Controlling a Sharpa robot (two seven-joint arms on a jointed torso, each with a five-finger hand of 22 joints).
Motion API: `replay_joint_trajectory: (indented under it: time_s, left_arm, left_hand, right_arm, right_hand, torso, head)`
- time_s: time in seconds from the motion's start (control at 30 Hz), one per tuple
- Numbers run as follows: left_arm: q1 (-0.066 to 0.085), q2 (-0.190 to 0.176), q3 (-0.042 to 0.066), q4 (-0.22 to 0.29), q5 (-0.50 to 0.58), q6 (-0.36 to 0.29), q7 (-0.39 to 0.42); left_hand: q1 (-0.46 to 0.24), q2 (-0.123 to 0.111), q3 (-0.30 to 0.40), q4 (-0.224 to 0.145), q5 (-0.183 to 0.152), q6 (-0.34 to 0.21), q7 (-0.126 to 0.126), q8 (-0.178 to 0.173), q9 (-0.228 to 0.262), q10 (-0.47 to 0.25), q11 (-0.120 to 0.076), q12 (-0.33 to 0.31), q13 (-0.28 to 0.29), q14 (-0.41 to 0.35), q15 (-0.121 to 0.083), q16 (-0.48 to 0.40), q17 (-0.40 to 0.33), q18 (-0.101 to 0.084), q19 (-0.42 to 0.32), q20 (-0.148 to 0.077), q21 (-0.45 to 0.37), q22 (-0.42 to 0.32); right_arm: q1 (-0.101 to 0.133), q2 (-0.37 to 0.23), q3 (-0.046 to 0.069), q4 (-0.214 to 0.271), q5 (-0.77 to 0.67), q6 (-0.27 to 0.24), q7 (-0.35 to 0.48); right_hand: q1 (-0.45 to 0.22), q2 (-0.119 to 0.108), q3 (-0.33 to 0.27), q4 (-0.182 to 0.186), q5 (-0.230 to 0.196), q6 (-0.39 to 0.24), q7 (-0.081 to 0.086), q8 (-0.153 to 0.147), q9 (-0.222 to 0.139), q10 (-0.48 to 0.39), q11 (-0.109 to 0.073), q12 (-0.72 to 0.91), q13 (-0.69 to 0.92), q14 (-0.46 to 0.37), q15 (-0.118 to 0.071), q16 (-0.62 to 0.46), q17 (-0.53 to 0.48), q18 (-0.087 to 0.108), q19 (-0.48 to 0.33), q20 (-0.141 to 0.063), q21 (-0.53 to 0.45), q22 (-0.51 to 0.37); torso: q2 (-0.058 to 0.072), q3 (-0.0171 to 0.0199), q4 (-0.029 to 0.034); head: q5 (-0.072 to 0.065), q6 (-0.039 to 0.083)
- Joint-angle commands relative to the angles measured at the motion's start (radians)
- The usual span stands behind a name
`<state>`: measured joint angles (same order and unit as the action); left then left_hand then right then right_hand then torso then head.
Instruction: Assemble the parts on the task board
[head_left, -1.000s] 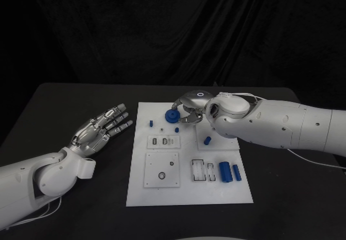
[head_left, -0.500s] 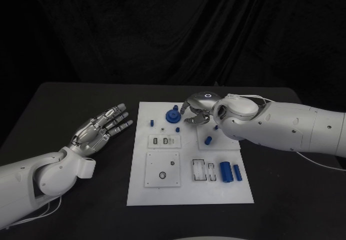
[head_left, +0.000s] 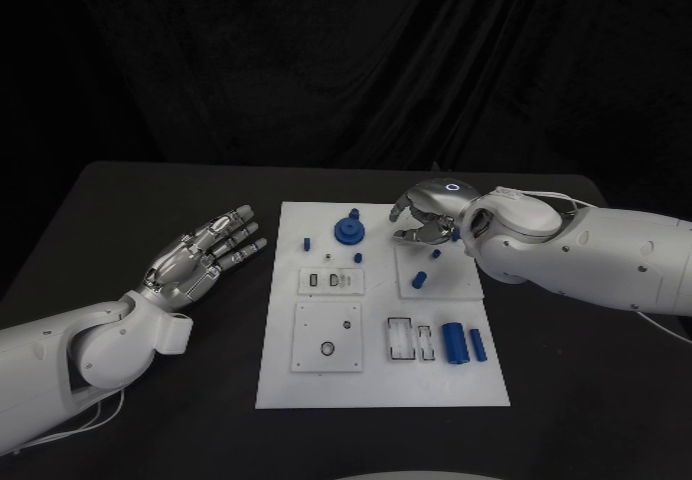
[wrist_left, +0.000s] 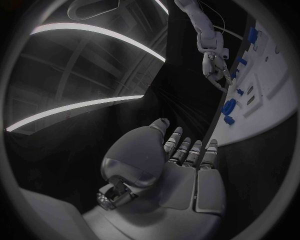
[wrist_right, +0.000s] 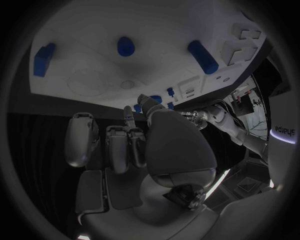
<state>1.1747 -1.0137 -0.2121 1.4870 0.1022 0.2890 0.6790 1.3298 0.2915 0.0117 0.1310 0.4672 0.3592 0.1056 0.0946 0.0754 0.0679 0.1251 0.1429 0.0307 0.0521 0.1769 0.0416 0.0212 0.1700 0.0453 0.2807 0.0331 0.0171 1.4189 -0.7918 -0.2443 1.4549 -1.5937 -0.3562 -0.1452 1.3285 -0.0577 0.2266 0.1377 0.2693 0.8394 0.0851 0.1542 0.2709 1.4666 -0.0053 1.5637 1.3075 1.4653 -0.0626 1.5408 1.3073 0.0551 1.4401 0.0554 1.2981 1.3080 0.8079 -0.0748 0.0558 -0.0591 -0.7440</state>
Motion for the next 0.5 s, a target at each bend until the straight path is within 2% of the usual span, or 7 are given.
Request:
replay_joint_trajectory:
  time_s: [0.03, 0.17, 0.3, 0.43, 0.5]
  left_arm:
    - [-0.002, -0.002, 0.001, 0.010, 0.004, 0.008, 0.017]
    - [-0.002, -0.004, 0.001, 0.017, 0.004, 0.008, 0.017]
    - [-0.003, -0.006, 0.001, 0.017, 0.004, 0.005, 0.017]
    - [-0.003, -0.006, 0.001, 0.016, 0.004, 0.007, 0.018]
    - [-0.003, -0.006, 0.001, 0.016, 0.004, 0.008, 0.018]
  left_hand:
    - [-0.010, -0.001, 0.006, 0.000, 0.004, 0.001, 0.001, 0.001, 0.002, -0.006, 0.004, 0.006, 0.000, -0.001, 0.008, 0.003, 0.001, 0.005, -0.002, 0.006, -0.006, -0.001]
    - [-0.010, -0.002, 0.006, -0.001, 0.004, 0.003, 0.001, 0.002, 0.002, -0.005, 0.005, 0.007, 0.000, -0.001, 0.008, 0.003, 0.001, 0.005, -0.002, 0.006, -0.006, -0.001]
    - [-0.011, -0.004, 0.008, -0.002, 0.004, 0.003, 0.001, 0.002, 0.002, -0.005, 0.006, 0.008, 0.001, 0.000, 0.009, 0.004, 0.001, 0.005, -0.001, 0.006, -0.006, -0.001]
    - [-0.011, -0.004, 0.008, -0.002, 0.004, 0.003, 0.001, 0.002, 0.002, -0.005, 0.006, 0.008, 0.001, 0.000, 0.009, 0.004, 0.001, 0.005, -0.001, 0.006, -0.006, -0.001]
    - [-0.011, -0.004, 0.008, -0.002, 0.004, 0.003, 0.001, 0.002, 0.002, -0.005, 0.006, 0.008, 0.001, 0.000, 0.009, 0.004, 0.001, 0.005, -0.001, 0.006, -0.006, -0.001]
  right_arm:
    - [0.023, -0.038, 0.002, 0.037, -0.006, -0.060, -0.034]
    - [0.050, -0.099, 0.001, 0.088, -0.006, -0.069, -0.050]
    - [0.069, -0.172, 0.000, 0.140, -0.006, -0.044, -0.072]
    - [0.071, -0.225, -0.002, 0.162, -0.002, -0.034, -0.082]
    - [0.063, -0.242, -0.003, 0.160, 0.004, -0.043, -0.081]
  right_hand:
    - [-0.012, -0.002, -0.002, 0.010, -0.007, 0.004, 0.001, 0.001, -0.002, 0.097, 0.004, 0.002, 0.257, 0.095, 0.004, 0.006, 0.243, 0.004, 0.005, -0.001, 0.014, 0.183]
    - [-0.020, -0.006, -0.007, 0.018, -0.014, -0.005, -0.002, -0.008, -0.006, 0.089, 0.001, -0.004, 0.251, 0.096, 0.002, 0.006, 0.244, 0.003, 0.010, -0.003, 0.020, 0.185]
    - [-0.027, -0.008, -0.016, 0.033, -0.048, -0.023, -0.009, -0.027, -0.018, 0.083, -0.005, -0.010, 0.245, 0.091, -0.004, -0.008, 0.232, 0.001, 0.017, -0.008, 0.026, 0.188]
    - [-0.028, -0.010, -0.027, 0.046, -0.087, -0.035, -0.013, -0.044, -0.030, 0.063, -0.010, -0.028, 0.225, 0.079, -0.009, -0.045, 0.201, 0.002, 0.016, -0.013, 0.017, 0.186]
    - [-0.027, -0.010, -0.029, 0.048, -0.092, -0.035, -0.015, -0.046, -0.031, 0.060, -0.011, -0.031, 0.222, 0.077, -0.010, -0.052, 0.196, 0.003, 0.016, -0.014, 0.015, 0.185]
  torso:
    - [0.000, 0.0010, -0.0004]
    - [0.000, 0.0009, 0.0006]
    - [0.001, 0.0012, 0.0006]
    - [0.001, 0.0021, -0.0011]
    - [0.002, 0.0018, 0.0018]
  head:
    - [0.001, -0.005]
    - [0.001, -0.007]
    - [-0.007, -0.007]
    - [-0.017, -0.011]
    - [-0.029, -0.013]
